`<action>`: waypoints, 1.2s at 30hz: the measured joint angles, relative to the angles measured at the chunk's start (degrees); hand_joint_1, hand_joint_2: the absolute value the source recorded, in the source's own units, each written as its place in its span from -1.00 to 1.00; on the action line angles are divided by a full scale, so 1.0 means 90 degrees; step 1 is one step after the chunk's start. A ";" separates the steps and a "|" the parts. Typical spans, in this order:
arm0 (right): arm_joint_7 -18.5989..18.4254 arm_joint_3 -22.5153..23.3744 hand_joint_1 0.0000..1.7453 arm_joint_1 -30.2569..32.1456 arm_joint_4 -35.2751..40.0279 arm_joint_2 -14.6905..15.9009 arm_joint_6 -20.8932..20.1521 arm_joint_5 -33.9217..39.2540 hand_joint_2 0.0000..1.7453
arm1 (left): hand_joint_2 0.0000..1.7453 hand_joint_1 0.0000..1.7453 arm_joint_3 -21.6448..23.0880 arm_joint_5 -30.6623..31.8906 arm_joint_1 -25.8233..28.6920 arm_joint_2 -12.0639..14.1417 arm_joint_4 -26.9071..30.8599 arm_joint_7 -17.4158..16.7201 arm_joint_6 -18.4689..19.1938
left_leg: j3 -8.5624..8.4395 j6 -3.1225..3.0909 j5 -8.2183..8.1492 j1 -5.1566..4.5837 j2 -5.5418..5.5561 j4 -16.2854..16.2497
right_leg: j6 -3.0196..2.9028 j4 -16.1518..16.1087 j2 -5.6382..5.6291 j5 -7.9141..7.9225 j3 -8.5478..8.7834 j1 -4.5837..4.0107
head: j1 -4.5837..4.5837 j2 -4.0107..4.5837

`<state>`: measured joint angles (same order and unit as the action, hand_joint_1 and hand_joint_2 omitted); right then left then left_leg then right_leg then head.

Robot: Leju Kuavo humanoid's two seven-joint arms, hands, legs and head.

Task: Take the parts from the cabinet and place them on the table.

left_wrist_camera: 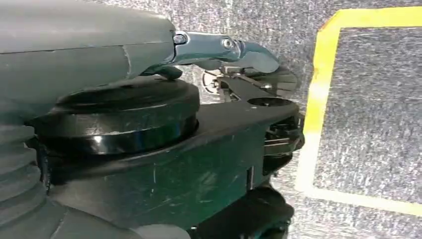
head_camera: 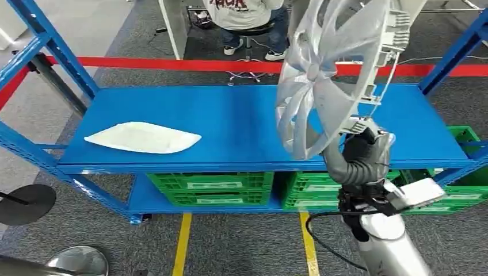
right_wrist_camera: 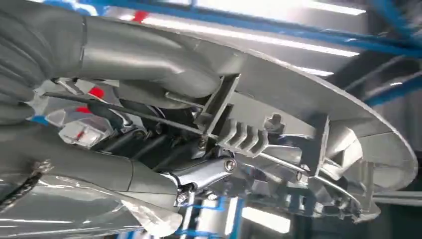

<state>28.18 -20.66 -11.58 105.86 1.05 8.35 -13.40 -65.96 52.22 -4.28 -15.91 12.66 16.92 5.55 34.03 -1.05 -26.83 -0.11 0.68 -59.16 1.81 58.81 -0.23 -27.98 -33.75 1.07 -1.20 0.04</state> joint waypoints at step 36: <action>0.0456 -0.1013 1.00 0.1597 0.0896 0.0206 0.0000 0.0031 1.00 | 1.00 -1.00 -0.0087 -0.0277 -0.0046 0.0066 0.0000 0.0012 0.0299 | 0.0037 0.0128 -0.0271 -0.0017 -0.0037 -0.0268 | -0.0223 -0.0063 0.0034 -0.0091 0.0198 0.0008 | -0.0017 0.0000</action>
<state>32.28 -29.77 2.79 113.92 2.91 8.35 -13.11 -66.75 49.72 -4.69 -15.32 12.66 17.03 8.24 34.37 0.10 -29.26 -0.27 0.35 -61.57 -0.20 58.25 0.07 -28.80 -31.96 1.15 -1.36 0.04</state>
